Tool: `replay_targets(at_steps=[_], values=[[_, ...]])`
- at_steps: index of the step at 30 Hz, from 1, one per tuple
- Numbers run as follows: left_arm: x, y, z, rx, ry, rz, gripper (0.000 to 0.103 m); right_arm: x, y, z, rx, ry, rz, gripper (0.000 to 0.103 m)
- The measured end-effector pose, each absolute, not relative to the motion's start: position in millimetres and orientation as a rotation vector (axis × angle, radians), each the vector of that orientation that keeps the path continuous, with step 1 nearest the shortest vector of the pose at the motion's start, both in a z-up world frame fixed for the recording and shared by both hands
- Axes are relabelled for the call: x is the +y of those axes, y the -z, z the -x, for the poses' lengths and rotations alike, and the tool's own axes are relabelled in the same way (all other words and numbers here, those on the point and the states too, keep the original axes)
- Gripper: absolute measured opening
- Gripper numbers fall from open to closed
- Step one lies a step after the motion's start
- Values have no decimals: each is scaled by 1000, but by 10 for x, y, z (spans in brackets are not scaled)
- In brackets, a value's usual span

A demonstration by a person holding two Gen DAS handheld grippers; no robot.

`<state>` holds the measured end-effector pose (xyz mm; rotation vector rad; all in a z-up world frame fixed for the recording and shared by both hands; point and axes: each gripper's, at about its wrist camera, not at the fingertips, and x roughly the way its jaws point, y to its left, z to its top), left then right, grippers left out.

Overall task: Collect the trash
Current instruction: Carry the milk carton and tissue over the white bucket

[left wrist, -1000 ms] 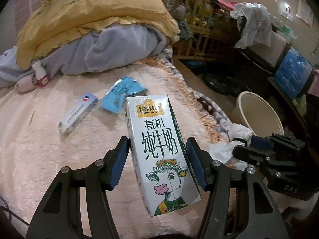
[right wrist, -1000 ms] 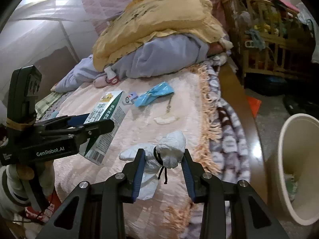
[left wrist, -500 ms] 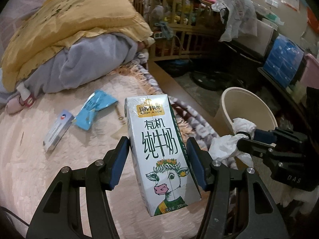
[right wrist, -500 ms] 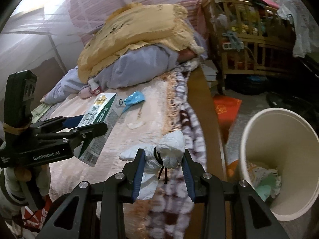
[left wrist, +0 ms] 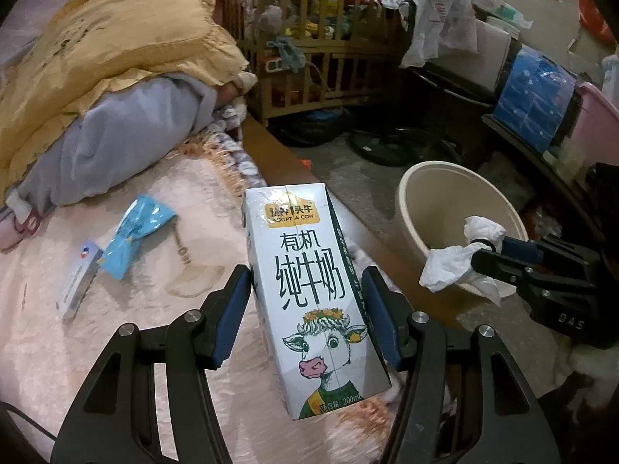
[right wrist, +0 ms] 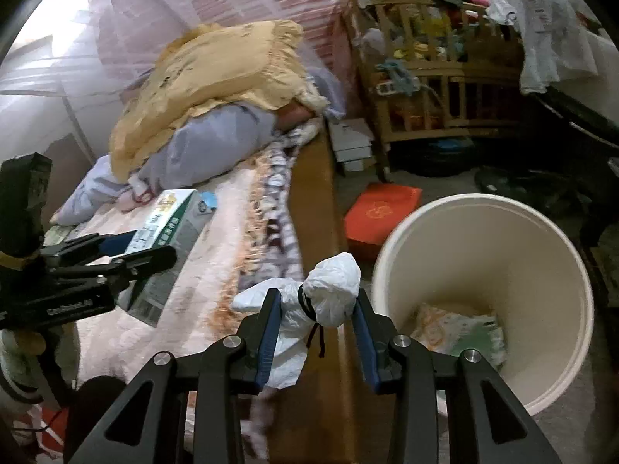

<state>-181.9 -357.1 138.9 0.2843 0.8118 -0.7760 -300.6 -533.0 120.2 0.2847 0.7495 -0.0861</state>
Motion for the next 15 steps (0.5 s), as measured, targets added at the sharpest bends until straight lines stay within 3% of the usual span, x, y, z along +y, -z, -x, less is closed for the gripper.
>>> replay_targets(at_steps=[15], values=[[-4360, -1383, 1902, 854, 954, -280, 58, -6039, -997, 3188, 780, 236, -346, 35]])
